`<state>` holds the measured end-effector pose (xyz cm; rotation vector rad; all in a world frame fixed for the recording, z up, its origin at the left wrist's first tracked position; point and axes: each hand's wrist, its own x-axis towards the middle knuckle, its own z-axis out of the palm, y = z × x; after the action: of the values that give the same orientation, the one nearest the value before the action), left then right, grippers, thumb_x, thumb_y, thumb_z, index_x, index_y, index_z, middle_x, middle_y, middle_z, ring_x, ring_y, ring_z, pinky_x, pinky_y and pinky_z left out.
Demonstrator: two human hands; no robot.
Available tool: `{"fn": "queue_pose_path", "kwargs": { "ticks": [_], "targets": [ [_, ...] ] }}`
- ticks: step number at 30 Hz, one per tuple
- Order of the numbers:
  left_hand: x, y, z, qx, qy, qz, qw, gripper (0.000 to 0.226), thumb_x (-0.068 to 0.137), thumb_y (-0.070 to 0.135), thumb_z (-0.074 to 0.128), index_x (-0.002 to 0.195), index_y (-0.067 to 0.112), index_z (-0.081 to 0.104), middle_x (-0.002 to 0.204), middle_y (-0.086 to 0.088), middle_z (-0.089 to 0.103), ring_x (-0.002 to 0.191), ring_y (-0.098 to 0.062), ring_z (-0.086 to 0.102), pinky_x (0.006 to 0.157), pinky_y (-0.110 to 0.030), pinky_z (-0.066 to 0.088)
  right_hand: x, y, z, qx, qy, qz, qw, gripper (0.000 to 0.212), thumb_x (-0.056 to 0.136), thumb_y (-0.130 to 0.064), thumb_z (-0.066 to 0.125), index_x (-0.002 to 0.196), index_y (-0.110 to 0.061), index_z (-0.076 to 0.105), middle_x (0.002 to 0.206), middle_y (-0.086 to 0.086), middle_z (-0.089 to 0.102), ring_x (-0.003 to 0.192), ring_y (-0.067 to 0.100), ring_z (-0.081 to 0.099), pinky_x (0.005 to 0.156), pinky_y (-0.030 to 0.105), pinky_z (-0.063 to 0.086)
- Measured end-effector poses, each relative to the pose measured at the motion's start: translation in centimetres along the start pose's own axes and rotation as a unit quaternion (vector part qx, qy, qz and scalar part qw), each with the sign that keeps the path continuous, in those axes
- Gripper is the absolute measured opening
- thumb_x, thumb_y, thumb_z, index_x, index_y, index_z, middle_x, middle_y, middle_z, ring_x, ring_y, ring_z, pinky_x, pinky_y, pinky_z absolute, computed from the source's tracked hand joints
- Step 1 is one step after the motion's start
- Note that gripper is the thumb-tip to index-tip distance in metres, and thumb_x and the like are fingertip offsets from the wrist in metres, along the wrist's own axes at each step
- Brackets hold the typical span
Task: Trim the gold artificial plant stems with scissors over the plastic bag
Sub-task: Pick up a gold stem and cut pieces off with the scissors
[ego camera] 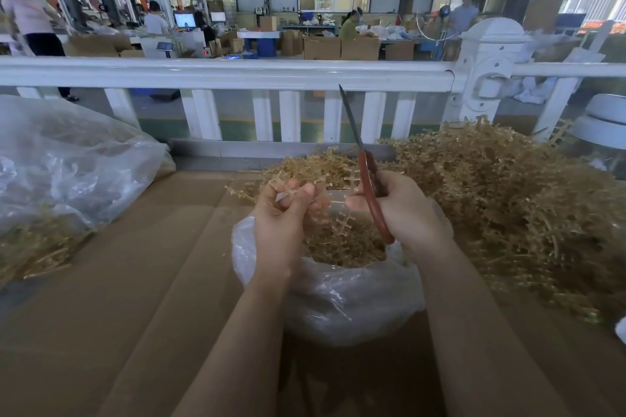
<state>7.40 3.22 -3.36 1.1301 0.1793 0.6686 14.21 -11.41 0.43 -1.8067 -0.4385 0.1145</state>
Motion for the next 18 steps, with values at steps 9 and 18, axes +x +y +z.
{"fn": "queue_pose_path", "kwargs": {
  "ticks": [9, 18],
  "targets": [
    [0.27, -0.49, -0.24, 0.000, -0.154, -0.112, 0.982, 0.048, 0.069, 0.017, 0.082, 0.109, -0.001, 0.064, 0.084, -0.006, 0.068, 0.068, -0.012, 0.058, 0.061, -0.023, 0.044, -0.08, -0.15, 0.33, 0.125, 0.034, -0.018, 0.991, 0.028, 0.074, -0.014, 0.088, 0.083, -0.018, 0.061, 0.051, -0.016, 0.060, 0.045, -0.003, 0.056, 0.049, 0.015, 0.044],
    [0.11, -0.22, -0.18, -0.002, -0.127, -0.128, 0.984, 0.011, 0.075, 0.013, 0.077, 0.085, 0.008, 0.074, 0.071, -0.003, 0.068, 0.058, -0.009, 0.055, 0.055, -0.019, 0.045, -0.06, 0.01, 0.56, 0.132, 0.040, -0.038, 0.990, 0.019, 0.081, -0.018, 0.084, 0.088, -0.018, 0.066, 0.054, -0.015, 0.060, 0.046, -0.002, 0.054, 0.057, 0.022, 0.042]
  ]
}}
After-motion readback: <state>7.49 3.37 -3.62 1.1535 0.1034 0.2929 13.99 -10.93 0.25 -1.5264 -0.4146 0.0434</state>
